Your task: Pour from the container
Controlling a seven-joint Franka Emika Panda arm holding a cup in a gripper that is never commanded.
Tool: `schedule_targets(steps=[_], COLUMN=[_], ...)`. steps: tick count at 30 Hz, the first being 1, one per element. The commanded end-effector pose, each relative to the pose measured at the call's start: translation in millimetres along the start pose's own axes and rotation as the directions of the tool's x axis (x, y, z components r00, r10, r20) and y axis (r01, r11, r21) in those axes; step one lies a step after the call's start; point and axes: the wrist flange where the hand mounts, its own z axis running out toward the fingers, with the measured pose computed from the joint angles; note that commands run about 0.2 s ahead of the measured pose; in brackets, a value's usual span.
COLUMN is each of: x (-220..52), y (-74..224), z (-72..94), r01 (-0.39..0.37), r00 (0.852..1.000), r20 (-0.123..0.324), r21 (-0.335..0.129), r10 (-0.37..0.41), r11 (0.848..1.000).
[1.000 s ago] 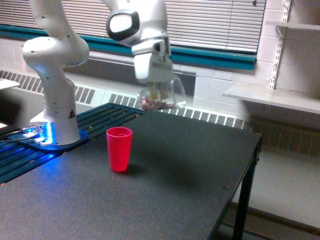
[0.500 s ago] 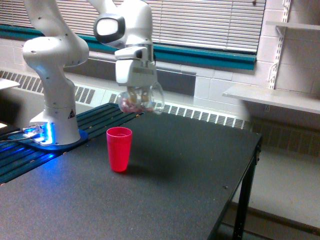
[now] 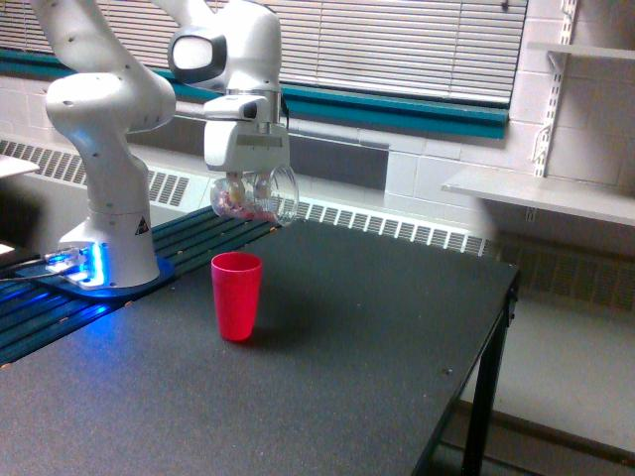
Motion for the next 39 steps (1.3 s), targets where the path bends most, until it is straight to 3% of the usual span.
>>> schedule_targets(steps=[1,14,39], x=[-21,-30,-30], y=[-3,-7,-4], z=[1.7,-9.2,-11.1], r01=[0.035,0.023,0.020], r00=[0.999,0.999,0.999], r20=[0.036,0.033,0.033], r21=[-0.012,-0.005,-0.006], r10=[-0.034,-0.023,-0.020], r11=[0.999,1.000,1.000])
